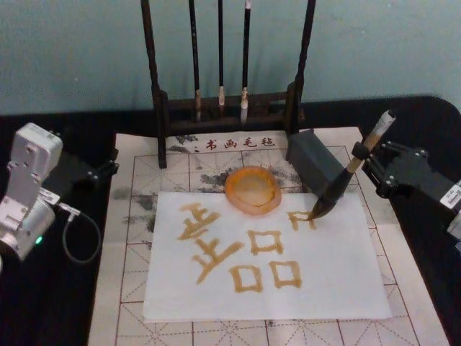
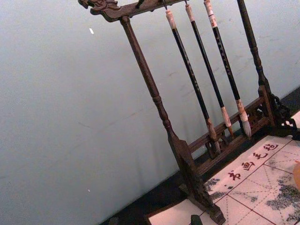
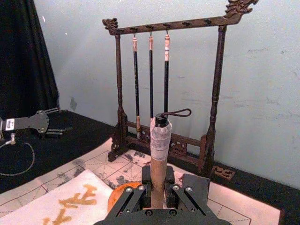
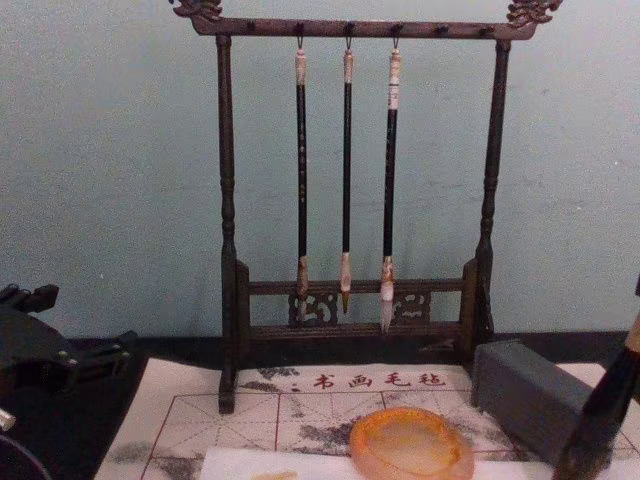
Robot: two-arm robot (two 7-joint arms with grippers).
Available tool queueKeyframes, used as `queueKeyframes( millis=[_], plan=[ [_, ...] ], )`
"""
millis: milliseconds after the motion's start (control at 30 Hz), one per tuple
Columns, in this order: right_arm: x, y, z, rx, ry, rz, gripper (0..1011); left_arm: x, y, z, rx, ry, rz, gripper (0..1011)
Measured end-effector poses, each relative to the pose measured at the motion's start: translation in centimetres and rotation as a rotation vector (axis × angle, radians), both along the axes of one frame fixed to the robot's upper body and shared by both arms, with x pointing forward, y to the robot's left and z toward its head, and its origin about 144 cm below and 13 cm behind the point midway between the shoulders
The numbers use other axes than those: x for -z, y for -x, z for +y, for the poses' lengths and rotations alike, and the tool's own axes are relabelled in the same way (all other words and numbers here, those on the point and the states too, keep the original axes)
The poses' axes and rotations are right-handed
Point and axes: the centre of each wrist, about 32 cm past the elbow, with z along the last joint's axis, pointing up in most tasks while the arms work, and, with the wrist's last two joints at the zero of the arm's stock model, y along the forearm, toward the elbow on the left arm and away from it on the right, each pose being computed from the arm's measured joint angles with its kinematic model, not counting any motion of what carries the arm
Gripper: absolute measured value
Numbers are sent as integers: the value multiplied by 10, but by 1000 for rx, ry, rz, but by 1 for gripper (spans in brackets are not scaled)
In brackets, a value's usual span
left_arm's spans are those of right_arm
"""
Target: Pick up the brush from the inkstone, write on the paper, then place the brush back to its original position.
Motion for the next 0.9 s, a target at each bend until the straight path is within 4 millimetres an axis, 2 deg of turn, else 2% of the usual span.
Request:
queueKeyframes(
  millis=[333, 633, 900],
  plan=[
    [-1, 0, -2, 7, -1, -5, 179, 0, 0, 0, 0, 0, 0, 1001],
    [-10, -2, -1, 12, -47, -30, 181, 0, 0, 0, 0, 0, 0, 1001],
    [-22, -15, 5, 44, -158, -21, 181, 0, 0, 0, 0, 0, 0, 1001]
  ],
)
